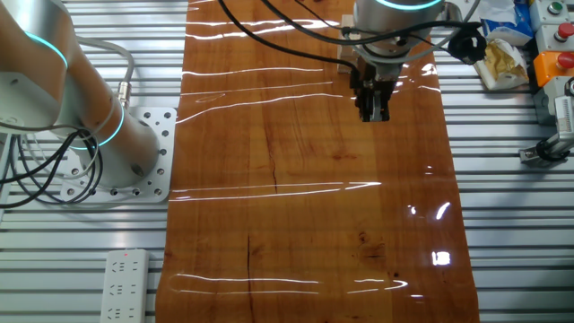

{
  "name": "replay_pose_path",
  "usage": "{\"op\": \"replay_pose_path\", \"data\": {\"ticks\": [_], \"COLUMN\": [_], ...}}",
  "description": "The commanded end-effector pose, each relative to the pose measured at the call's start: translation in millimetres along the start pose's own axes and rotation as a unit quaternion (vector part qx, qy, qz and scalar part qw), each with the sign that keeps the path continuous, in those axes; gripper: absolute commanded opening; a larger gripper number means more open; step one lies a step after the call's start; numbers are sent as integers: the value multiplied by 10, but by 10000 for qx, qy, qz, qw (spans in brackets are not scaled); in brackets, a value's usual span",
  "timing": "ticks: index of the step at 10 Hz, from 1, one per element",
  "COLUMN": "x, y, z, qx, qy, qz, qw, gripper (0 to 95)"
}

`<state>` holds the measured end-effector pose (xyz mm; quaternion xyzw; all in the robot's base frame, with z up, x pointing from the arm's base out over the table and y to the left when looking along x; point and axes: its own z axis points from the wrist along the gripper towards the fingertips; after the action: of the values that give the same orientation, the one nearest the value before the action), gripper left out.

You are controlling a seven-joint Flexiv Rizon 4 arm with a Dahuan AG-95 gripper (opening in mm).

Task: Play Jenga

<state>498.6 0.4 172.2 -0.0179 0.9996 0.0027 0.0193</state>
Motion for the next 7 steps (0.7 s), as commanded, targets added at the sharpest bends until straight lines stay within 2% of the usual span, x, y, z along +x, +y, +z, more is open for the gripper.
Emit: {"op": "replay_pose_path", "data": {"ticks": [1, 2, 3, 5, 7], "x": [-12, -19, -23, -43, -100], "y": [4, 16, 33, 110, 392], "z": [5, 7, 11, 46, 161], "qx": [-10, -31, -10, -15, -20], "qy": [68, 130, 149, 169, 167], "qz": [-1650, -2402, -3134, -4339, -5164], "qw": [9863, 9706, 9495, 9008, 8562], "gripper": [0, 0, 0, 0, 0]}}
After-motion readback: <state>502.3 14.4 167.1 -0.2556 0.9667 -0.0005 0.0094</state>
